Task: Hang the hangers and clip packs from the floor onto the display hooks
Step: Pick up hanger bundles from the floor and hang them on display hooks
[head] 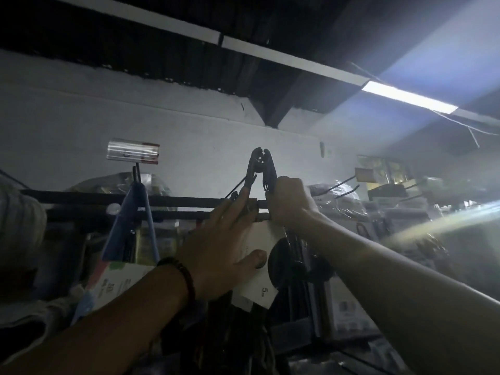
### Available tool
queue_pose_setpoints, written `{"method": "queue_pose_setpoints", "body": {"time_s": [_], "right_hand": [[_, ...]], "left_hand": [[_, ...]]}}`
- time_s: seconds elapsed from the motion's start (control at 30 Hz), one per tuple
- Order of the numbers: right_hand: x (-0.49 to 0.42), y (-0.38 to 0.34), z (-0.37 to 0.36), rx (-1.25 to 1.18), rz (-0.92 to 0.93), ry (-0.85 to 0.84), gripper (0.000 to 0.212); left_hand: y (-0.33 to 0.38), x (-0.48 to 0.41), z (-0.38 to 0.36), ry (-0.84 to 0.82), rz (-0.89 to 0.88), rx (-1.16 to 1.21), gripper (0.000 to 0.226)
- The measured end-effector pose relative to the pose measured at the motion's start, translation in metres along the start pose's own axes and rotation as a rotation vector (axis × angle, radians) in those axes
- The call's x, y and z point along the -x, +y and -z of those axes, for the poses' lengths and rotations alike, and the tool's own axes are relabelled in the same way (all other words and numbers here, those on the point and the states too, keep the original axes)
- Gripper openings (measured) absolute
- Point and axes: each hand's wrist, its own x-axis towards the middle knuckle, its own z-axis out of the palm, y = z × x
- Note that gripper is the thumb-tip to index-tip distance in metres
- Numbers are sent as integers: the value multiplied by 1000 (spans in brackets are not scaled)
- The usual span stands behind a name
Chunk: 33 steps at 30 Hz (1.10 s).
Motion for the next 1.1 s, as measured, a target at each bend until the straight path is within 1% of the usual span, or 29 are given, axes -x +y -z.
{"method": "queue_pose_setpoints", "body": {"time_s": [0.07,0.17,0.23,0.37,0.43,0.53,0.63,0.7,0.77,0.83,0.9,0.97,1.03,1.1], "right_hand": [[-1,4,-13,-66,-12,31,35],[0,10,-26,-168,-19,70,27],[0,15,-31,-209,-2,59,23],[-6,17,-43,-167,37,-88,25],[-15,15,-46,-187,47,-156,20],[-27,14,-55,-250,40,-212,24],[-31,12,-73,-177,88,-331,13],[-33,13,-84,-187,104,-408,20],[-33,14,-91,-206,132,-464,21],[-30,18,-100,-251,125,-458,26],[-25,23,-107,-298,108,-401,29],[-18,25,-112,-323,80,-417,30],[-6,24,-109,-354,48,-398,35],[6,21,-99,-359,50,-316,38]], "left_hand": [[1,-2,-9,5,-6,-30,86],[2,-3,-22,5,7,-87,89],[2,-4,-27,-10,31,-117,91],[1,-9,-34,-89,81,-139,90],[0,-13,-35,-111,110,-128,90],[-4,-21,-38,-151,168,-140,91],[-8,-30,-48,-228,216,-177,93],[-10,-33,-58,-262,250,-167,95],[-14,-33,-69,-250,273,-153,98],[-17,-30,-76,-225,277,-167,103],[-21,-30,-82,-211,285,-159,109],[-24,-30,-79,-214,303,-121,112],[-24,-27,-68,-213,300,-77,107],[-17,-21,-49,-200,243,-109,92]]}}
